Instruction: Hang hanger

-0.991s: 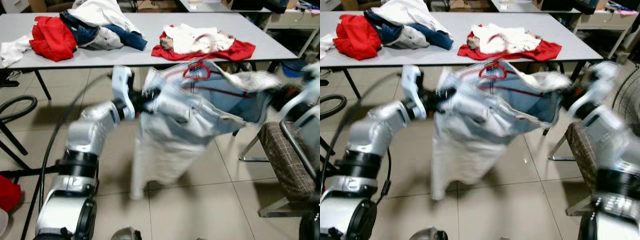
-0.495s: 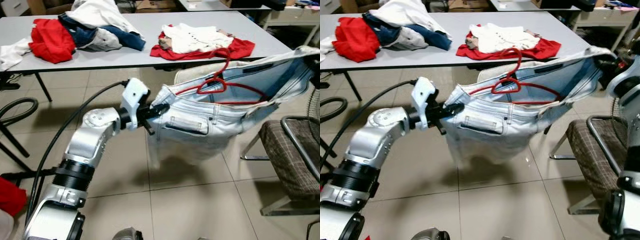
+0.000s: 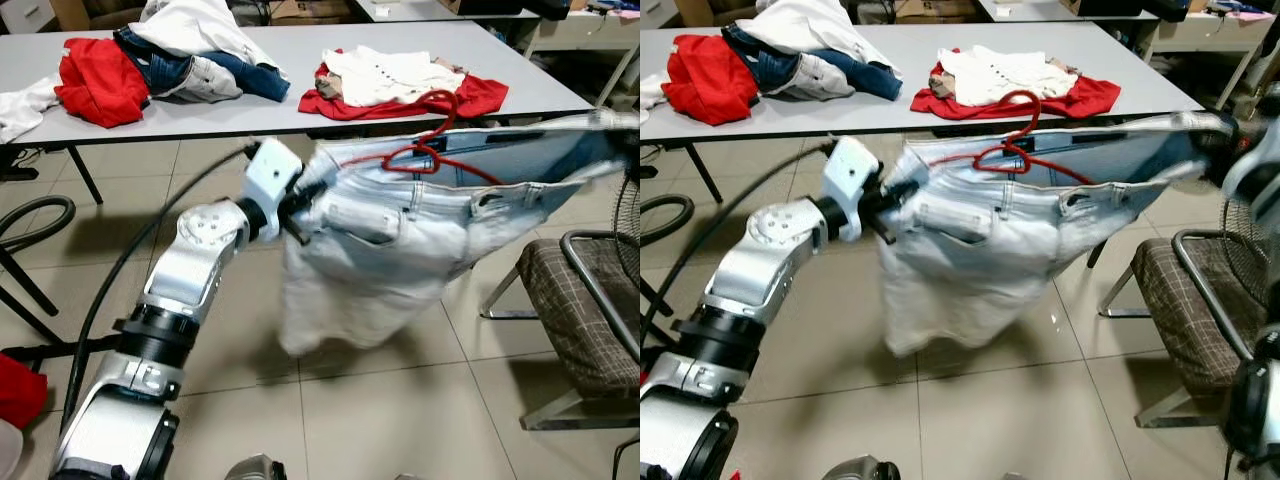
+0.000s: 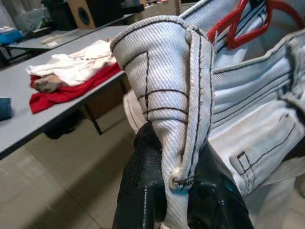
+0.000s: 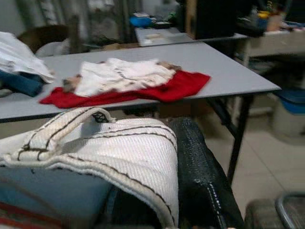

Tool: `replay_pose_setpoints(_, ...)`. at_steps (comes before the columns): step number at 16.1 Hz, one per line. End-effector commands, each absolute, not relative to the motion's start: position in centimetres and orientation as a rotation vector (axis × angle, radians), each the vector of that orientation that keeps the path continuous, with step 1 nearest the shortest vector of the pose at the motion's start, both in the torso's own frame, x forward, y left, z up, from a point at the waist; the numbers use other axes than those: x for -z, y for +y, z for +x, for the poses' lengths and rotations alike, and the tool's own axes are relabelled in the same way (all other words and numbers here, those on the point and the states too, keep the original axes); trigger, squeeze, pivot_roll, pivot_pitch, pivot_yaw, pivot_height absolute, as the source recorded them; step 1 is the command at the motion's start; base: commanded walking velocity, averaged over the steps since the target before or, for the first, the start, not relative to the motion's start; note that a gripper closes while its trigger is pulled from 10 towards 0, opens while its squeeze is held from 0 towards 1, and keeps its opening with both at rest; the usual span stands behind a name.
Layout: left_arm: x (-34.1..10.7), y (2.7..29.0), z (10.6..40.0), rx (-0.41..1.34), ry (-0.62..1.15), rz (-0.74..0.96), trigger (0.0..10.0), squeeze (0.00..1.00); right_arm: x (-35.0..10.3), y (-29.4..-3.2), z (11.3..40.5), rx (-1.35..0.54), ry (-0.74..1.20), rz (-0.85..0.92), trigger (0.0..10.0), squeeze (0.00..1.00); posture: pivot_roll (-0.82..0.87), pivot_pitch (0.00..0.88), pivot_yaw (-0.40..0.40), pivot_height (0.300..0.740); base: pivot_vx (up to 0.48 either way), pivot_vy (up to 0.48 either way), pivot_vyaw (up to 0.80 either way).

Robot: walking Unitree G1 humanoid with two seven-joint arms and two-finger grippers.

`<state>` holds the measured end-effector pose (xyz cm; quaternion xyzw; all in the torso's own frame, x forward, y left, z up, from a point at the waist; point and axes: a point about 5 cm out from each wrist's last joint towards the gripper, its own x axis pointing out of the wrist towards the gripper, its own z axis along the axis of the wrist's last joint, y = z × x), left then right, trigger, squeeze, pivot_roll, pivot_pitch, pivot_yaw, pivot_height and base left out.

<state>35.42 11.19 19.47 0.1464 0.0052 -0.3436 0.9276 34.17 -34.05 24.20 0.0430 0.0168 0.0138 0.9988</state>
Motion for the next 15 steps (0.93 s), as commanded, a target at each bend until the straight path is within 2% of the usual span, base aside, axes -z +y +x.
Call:
replay_pose_setpoints(1, -20.4, 12.9, 35.8, 0.585, -0.009, 0.255, 0.0, 0.0, -24.8, -34.5, 33.6, 0.07, -0.07, 0.08, 0.0, 0.0, -0.14, 0.011, 0.023, 0.74, 0.0, 0.0, 0.0)
replay_pose_setpoints(2, -20.6, 12.6, 35.7, 0.589, -0.02, 0.214, 0.0, 0.0, -24.3, -33.8, 33.7, 0.077, -0.09, 0.088, 0.0, 0.0, -0.13, 0.011, 0.02, 0.74, 0.0, 0.0, 0.0)
replay_pose_setpoints(3, -21.0, 11.9, 35.5, 0.591, -0.047, 0.113, 0.0, 0.0, -22.9, -31.5, 33.8, 0.106, -0.153, 0.094, 0.0, 0.0, -0.13, 0.012, 0.02, 0.74, 0.0, 0.0, 0.0)
replay_pose_setpoints(6, -21.1, 11.0, 35.6, 0.58, -0.066, 0.03, 0.0, 0.0, -21.6, -28.0, 33.8, 0.132, -0.221, 0.097, 0.0, 0.0, -0.13, 0.013, 0.024, 0.74, 0.0, 0.0, 0.0)
replay_pose_setpoints(7, -21.1, 10.6, 35.6, 0.583, -0.067, 0.0, 0.0, 0.0, -21.3, -27.0, 33.8, 0.13, -0.235, 0.073, 0.0, 0.0, -0.13, 0.014, 0.025, 0.74, 0.0, 0.0, 0.0)
replay_pose_setpoints(10, -22.3, 8.7, 35.2, 0.658, -0.094, -0.16, 0.0, 0.0, -19.6, -21.9, 34.0, 0.052, -0.259, -0.015, 0.0, 0.0, -0.13, 0.016, 0.032, 0.74, 0.0, 0.0, 0.0)
replay_pose_setpoints(12, -23.0, 8.4, 35.1, 0.692, -0.109, -0.258, 0.0, 0.0, -19.5, -19.9, 33.7, -0.027, -0.285, -0.083, 0.0, 0.0, -0.13, 0.009, 0.028, 0.74, 0.0, 0.0, 0.0)
replay_pose_setpoints(15, -24.1, 8.6, 35.0, 0.704, -0.135, -0.358, 0.0, 0.0, -19.5, -18.8, 33.4, -0.087, -0.319, -0.134, 0.0, 0.0, -0.13, 0.006, 0.025, 0.74, 0.0, 0.0, 0.0)
